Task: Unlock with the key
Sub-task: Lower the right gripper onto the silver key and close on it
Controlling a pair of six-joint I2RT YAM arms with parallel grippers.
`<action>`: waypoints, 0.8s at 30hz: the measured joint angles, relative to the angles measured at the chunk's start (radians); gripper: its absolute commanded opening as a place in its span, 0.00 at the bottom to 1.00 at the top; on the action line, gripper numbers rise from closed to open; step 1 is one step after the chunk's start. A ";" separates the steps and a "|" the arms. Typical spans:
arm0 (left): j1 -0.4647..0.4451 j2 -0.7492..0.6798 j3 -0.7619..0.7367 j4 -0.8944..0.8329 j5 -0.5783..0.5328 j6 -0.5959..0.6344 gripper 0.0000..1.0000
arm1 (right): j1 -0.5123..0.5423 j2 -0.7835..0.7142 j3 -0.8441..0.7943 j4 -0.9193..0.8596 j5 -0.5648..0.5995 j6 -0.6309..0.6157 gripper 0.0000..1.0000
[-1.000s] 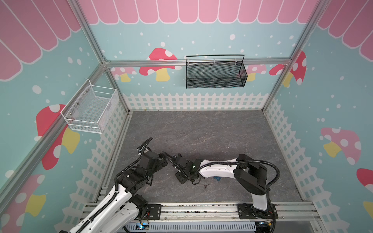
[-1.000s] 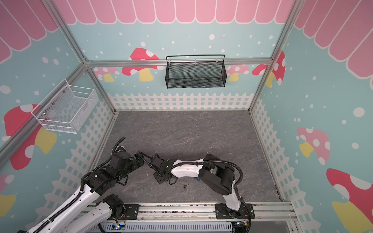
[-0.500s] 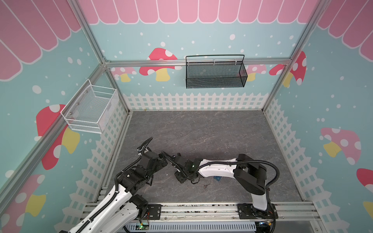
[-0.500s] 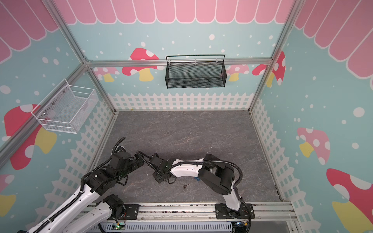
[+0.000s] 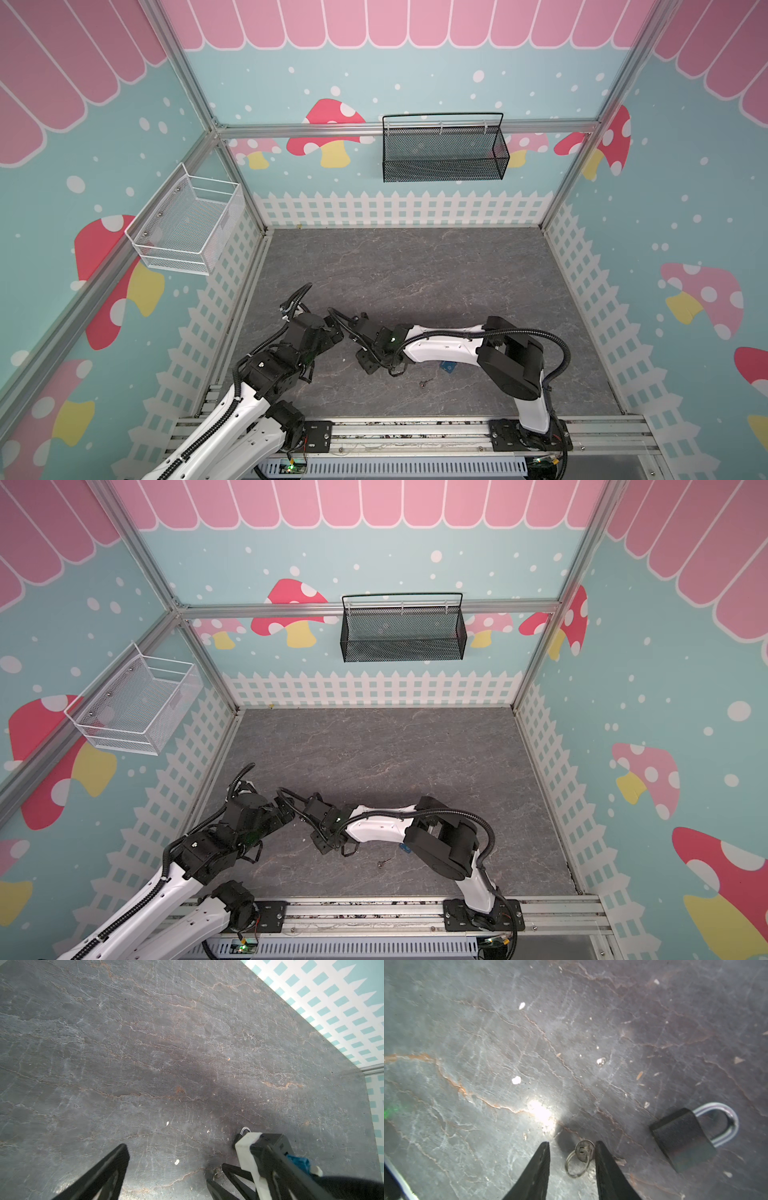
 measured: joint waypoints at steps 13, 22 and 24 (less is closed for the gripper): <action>0.001 0.006 0.000 0.000 -0.005 0.000 1.00 | 0.000 0.015 0.015 -0.039 0.006 0.044 0.30; 0.003 -0.003 -0.003 0.000 -0.005 0.000 1.00 | 0.000 0.030 0.033 -0.042 -0.003 0.051 0.20; 0.005 -0.003 -0.003 0.000 -0.005 0.000 1.00 | 0.000 0.030 0.033 -0.042 -0.003 0.051 0.17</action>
